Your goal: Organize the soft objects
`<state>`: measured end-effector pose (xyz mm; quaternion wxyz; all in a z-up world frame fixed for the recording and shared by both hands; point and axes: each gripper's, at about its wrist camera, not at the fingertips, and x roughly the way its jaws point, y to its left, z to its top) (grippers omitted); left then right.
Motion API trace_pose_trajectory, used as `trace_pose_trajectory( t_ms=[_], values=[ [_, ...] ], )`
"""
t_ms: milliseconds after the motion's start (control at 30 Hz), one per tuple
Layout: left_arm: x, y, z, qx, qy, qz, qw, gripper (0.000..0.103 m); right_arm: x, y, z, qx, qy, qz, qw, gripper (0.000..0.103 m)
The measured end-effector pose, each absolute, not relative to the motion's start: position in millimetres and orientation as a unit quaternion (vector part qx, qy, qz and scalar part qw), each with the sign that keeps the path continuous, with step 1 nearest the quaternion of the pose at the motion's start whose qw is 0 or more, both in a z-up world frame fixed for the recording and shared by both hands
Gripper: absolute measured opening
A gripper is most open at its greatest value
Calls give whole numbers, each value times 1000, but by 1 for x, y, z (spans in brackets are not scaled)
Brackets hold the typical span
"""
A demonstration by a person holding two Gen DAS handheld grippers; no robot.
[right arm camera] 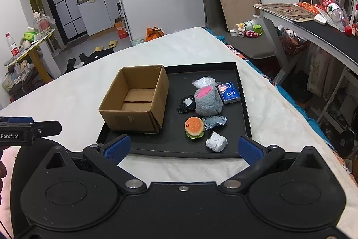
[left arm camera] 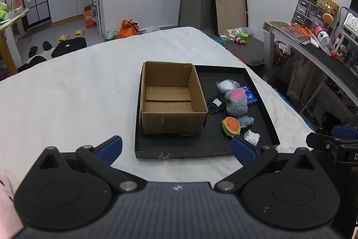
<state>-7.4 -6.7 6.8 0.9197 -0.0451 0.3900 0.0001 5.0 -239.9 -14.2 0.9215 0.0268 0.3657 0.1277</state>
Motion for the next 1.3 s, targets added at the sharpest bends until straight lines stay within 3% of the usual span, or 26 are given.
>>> trace_pose_trajectory(
  t_ms=[1300],
  values=[
    [-11, -8, 20, -41, 386, -1, 921, 103, 1, -242, -10, 30, 366, 121, 922, 103]
  ],
)
